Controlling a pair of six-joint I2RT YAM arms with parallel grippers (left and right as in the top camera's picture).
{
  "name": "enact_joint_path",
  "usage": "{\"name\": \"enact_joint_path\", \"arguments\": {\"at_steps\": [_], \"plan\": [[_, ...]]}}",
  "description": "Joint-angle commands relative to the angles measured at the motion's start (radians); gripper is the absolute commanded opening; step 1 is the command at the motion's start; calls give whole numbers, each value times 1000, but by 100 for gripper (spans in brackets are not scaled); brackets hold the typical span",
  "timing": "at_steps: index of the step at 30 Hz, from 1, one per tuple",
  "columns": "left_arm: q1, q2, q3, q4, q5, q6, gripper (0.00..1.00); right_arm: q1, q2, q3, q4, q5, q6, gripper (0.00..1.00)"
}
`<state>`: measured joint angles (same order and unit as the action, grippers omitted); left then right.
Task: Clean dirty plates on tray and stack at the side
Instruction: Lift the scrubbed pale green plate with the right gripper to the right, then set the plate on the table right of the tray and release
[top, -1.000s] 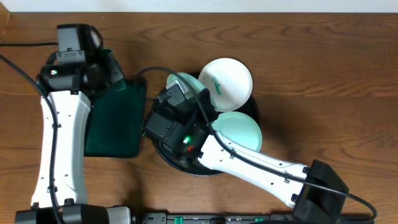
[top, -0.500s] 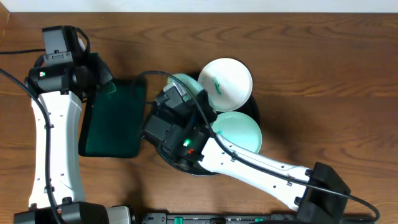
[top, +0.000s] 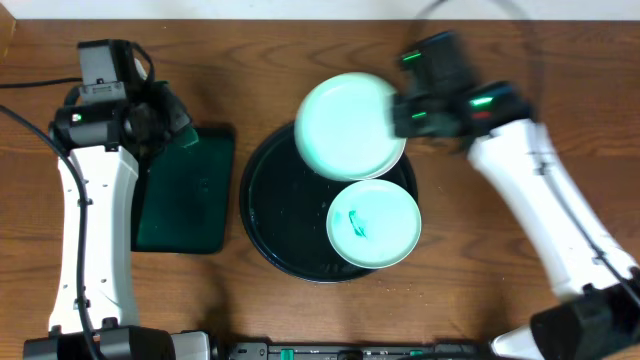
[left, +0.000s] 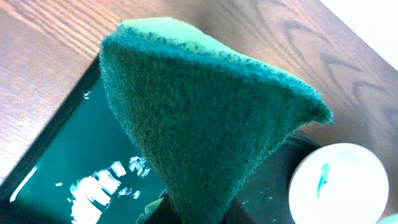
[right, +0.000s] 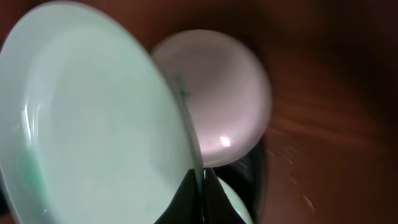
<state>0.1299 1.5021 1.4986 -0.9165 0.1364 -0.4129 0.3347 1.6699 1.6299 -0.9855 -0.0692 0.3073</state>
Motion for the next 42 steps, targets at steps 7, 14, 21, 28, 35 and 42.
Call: {"name": "enact_joint_path", "arguments": {"at_steps": [7, 14, 21, 28, 35, 42], "plan": [[-27, 15, -5, 16, 8, -33, 7, -506, 42, -116, -54, 5, 36, 1], [-27, 88, -6, 21, 8, -34, 7, -577, 89, -386, 156, -13, -27, 1], [-27, 105, -6, 29, 9, -34, 7, -574, 89, -578, 389, -21, -70, 6], [-27, 105, -6, 21, 9, -26, 7, -570, 67, -412, 164, -110, -70, 28], [-102, 105, -6, 5, 8, 147, 7, -472, 69, -220, -164, -325, -222, 37], [-122, 106, -6, 1, -22, 162, 7, -245, 71, -304, -160, -264, -268, 38]]}}
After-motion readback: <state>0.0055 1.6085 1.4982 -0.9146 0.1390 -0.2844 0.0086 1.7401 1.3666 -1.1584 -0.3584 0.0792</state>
